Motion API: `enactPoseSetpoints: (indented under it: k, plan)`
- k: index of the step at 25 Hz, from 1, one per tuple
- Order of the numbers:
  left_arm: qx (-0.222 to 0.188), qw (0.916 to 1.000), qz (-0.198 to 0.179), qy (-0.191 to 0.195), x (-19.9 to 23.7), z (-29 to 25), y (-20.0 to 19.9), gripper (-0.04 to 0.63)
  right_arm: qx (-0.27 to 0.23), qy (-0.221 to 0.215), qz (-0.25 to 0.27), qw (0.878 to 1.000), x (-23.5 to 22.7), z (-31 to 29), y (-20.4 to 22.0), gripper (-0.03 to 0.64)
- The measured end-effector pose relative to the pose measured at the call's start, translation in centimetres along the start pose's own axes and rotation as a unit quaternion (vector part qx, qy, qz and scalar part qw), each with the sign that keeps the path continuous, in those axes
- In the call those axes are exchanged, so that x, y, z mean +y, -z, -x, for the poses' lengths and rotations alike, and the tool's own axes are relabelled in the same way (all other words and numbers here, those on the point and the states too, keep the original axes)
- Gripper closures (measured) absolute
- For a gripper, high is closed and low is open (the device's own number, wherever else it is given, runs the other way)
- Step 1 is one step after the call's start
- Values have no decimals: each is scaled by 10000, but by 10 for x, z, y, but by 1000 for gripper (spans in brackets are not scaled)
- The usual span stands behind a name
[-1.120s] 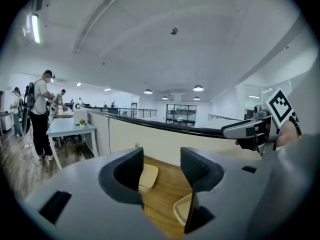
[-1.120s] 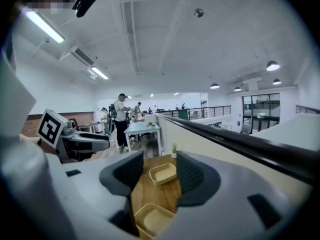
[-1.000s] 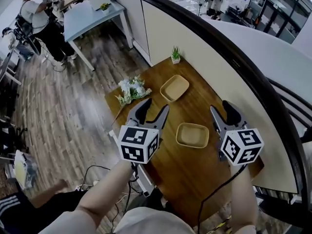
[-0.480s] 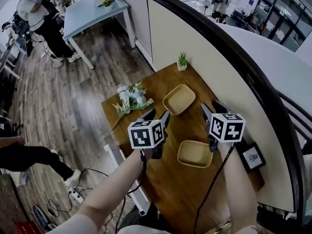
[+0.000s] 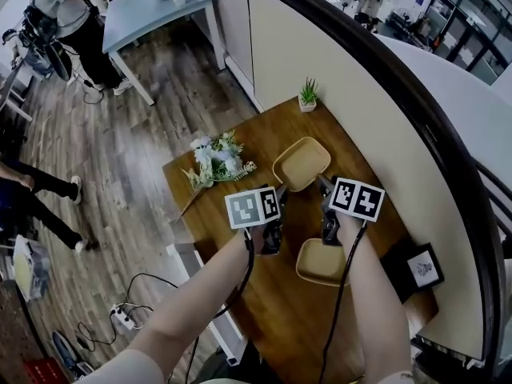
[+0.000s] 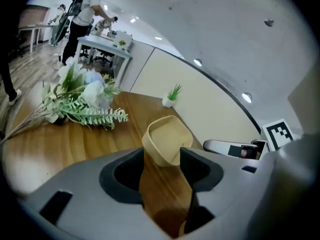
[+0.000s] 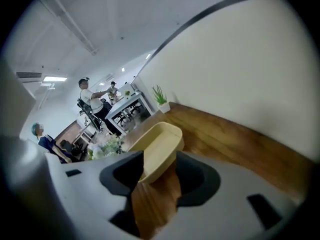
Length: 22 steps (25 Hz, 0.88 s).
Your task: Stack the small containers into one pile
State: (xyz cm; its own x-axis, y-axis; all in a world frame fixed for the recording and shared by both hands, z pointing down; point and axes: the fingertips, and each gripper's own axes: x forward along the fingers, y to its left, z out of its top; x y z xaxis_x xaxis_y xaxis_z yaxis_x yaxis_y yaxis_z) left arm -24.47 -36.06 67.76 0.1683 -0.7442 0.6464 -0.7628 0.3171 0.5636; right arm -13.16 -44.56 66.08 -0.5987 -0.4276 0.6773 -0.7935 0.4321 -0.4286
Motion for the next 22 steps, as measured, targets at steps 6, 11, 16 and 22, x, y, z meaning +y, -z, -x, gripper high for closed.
enactPoseSetpoints:
  k: [6, 11, 16, 22]
  plan:
    - [172, 9982, 558, -144, 25, -26, 10, 367, 241, 93, -595, 9979, -5, -37, 27, 413]
    - [228, 9972, 707, -62, 24, -41, 11, 367, 222, 159, -852, 9960, -6, -53, 36, 418]
    - [298, 9973, 650, 170, 17, -43, 12, 396, 214, 155, -729, 9970, 3, -51, 35, 502]
    - [385, 9978, 438, 312, 4, -33, 21, 528, 60, -23, -1214, 9926, 10, -34, 38, 581]
